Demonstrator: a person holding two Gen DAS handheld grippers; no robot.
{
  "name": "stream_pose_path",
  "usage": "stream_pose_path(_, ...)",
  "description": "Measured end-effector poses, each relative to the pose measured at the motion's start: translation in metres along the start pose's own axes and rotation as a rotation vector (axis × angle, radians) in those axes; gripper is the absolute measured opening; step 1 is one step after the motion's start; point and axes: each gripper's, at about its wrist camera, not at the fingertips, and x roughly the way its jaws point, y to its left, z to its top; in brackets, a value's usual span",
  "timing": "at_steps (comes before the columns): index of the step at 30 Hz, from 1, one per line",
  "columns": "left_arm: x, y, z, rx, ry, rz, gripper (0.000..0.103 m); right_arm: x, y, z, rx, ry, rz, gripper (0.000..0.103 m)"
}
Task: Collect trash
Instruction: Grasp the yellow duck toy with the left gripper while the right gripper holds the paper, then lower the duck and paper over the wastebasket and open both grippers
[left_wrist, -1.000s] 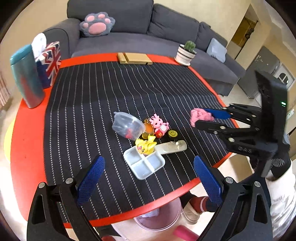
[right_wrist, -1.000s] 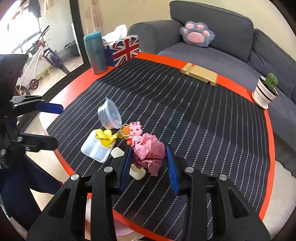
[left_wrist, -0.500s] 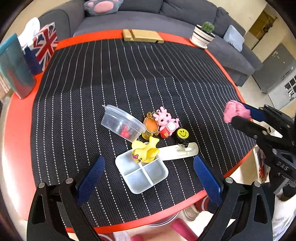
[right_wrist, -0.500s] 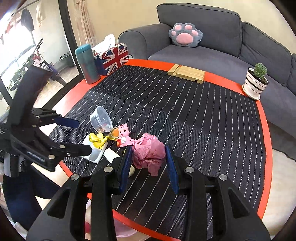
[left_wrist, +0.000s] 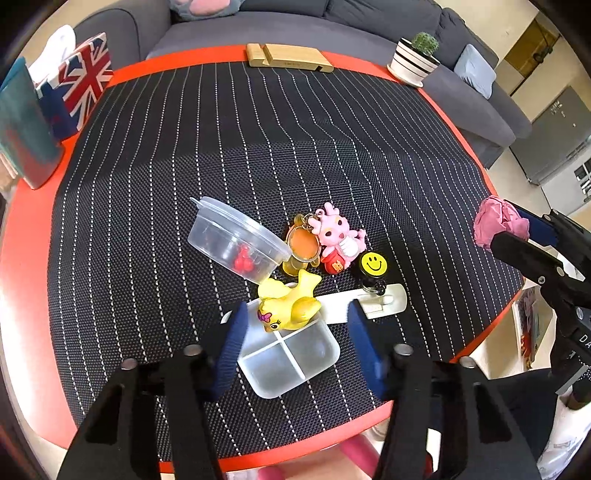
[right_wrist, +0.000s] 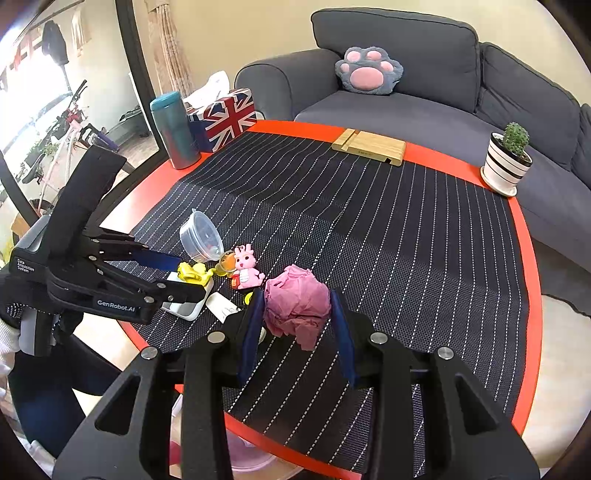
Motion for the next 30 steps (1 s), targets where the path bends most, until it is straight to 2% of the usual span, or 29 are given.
stream_pose_path(4,0.0,-0.001,0.001,0.001,-0.006,0.004,0.043,0.001,0.002,0.0,-0.006,0.004,0.002,0.037)
stream_pose_path(6,0.001,0.0,0.001,0.003,-0.008,0.008,0.033,0.002,0.002,-0.001,-0.007,0.005,0.002,0.037)
stream_pose_path(22,-0.02,-0.002,-0.007,0.048,-0.085,-0.007,0.033,-0.001,0.009,-0.007,-0.029,0.01,0.001,0.037)
stream_pose_path(30,-0.047,-0.011,-0.027,0.133,-0.145,-0.007,0.033,-0.01,0.019,-0.025,-0.064,0.015,-0.011,0.037)
